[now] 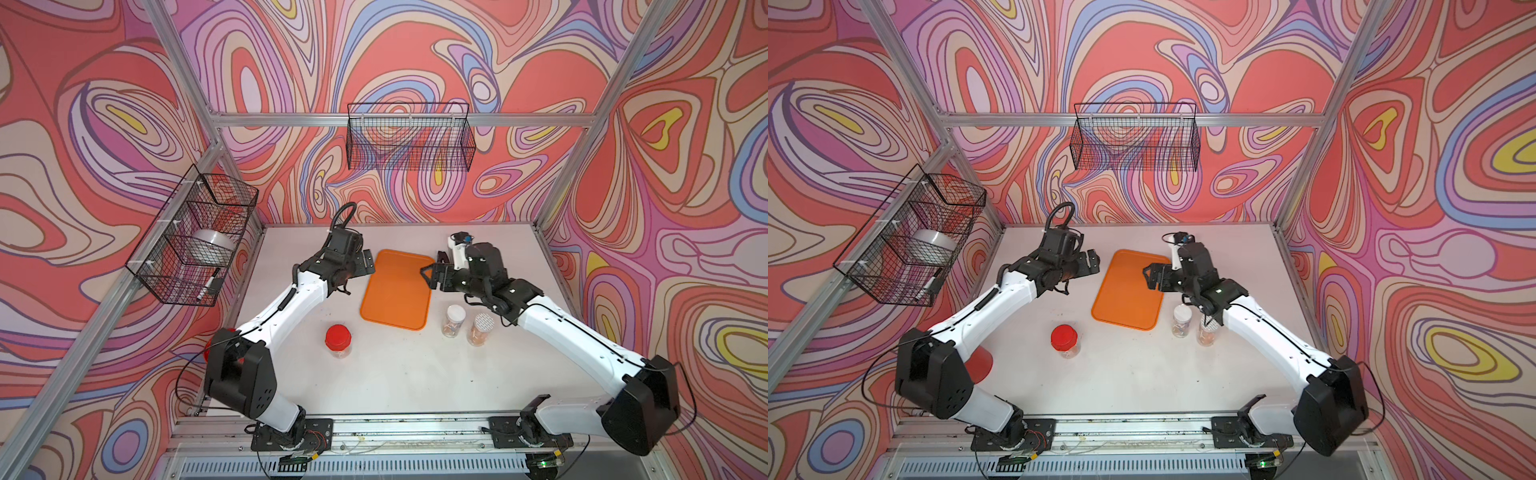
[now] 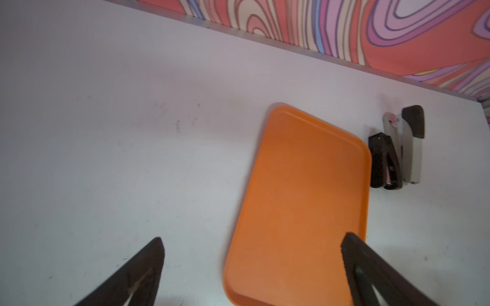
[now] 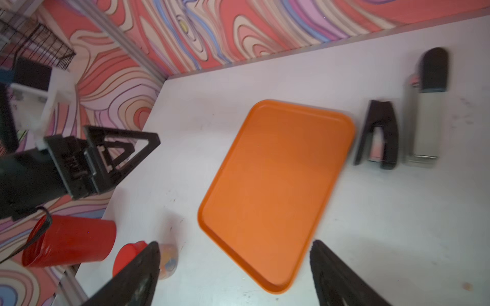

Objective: Pour the candies out of the jar
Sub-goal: Move the tray at the center of the board, then pick up the jar from the center of the board.

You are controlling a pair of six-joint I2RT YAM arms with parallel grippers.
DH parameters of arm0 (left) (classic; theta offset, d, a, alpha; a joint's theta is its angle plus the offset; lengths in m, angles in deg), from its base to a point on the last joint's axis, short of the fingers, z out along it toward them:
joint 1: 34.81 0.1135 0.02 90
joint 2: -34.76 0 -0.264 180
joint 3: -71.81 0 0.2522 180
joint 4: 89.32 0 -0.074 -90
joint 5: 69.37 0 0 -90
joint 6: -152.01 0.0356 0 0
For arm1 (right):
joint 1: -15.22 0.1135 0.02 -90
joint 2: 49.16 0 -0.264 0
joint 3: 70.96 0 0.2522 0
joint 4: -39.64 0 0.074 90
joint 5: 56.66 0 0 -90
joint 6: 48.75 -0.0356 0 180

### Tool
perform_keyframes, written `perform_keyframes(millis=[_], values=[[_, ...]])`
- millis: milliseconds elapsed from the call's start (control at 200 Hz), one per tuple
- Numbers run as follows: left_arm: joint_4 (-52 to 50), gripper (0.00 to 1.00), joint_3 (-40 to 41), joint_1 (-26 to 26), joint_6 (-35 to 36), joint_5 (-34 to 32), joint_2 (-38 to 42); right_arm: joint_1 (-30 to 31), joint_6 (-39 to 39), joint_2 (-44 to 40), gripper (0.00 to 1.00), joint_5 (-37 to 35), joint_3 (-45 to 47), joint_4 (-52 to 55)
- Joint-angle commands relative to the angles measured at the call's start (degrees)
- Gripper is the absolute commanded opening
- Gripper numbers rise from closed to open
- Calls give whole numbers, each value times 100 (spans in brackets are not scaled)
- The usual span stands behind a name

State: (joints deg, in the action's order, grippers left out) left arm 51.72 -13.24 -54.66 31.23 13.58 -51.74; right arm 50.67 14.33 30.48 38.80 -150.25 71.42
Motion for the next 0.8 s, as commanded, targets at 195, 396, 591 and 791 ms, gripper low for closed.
perform_keyframes(millis=[195,396,591,791], values=[[585,100,1158,1467,-40,945,751,2221,620,1888,86,-604,-1391,212],[383,100,1170,1864,280,1241,701,3125,1101,3086,86,-1273,-2217,343],[473,100,1026,2135,176,1794,401,3320,1261,3800,86,-2068,-2744,168],[479,100,976,2258,153,2022,223,3329,1193,4236,86,-2461,-2987,110]])
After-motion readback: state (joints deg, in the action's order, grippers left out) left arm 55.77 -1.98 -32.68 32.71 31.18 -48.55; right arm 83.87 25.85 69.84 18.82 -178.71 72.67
